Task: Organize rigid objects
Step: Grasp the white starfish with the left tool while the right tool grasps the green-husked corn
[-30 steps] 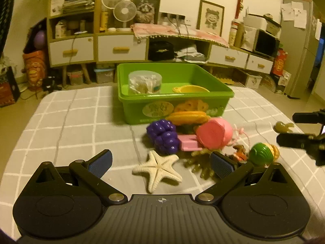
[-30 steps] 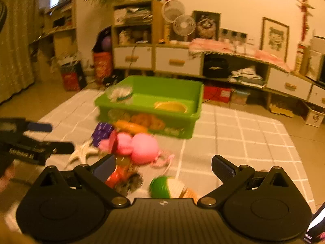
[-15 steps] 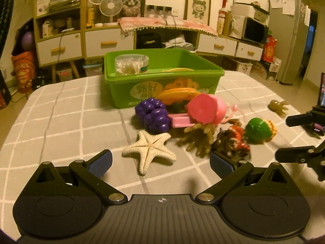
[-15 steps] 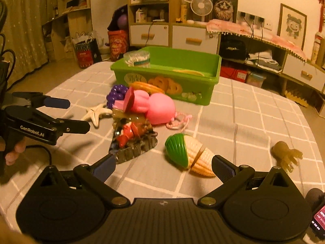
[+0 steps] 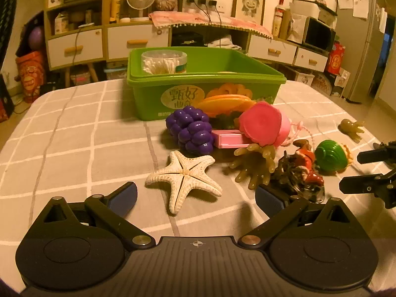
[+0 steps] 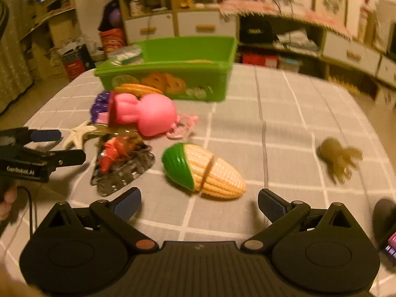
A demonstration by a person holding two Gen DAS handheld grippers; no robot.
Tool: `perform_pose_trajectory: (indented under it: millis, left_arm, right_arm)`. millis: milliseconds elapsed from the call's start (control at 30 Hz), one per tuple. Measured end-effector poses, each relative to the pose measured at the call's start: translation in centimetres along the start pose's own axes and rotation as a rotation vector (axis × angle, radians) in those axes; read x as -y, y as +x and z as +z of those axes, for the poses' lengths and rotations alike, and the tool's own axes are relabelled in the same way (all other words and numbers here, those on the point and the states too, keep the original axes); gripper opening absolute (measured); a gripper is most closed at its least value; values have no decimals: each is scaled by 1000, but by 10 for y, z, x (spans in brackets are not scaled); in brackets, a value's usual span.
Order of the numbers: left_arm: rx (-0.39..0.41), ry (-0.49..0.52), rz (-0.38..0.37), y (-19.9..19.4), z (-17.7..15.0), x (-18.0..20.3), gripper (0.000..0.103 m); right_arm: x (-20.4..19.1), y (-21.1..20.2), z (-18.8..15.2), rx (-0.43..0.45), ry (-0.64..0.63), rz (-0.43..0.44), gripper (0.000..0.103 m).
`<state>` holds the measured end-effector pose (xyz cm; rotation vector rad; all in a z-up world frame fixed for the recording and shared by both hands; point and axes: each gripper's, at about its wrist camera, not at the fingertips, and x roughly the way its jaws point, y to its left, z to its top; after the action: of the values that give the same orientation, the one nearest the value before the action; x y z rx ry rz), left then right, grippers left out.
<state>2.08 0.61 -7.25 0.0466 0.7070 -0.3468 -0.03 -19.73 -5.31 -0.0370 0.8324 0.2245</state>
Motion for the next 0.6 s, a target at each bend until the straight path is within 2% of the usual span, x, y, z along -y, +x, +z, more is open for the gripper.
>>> perform_pose_trajectory:
  millis: [67,133,400,600]
  left_arm:
    - [-6,1,6,4,0,0,99]
    - [-6,6,18,8,-1,-2,99]
    - [7,43,43,13,1,1,94]
    - [19,54,40,12,4,1,80]
  right_arm:
    - [6,8,0,-28,47,9,80]
    - [8,11,-1,-15,62,6,82]
    - [-2,23,2,7,-6,-63,82]
    - [-1,27,6,14,6,-72,82]
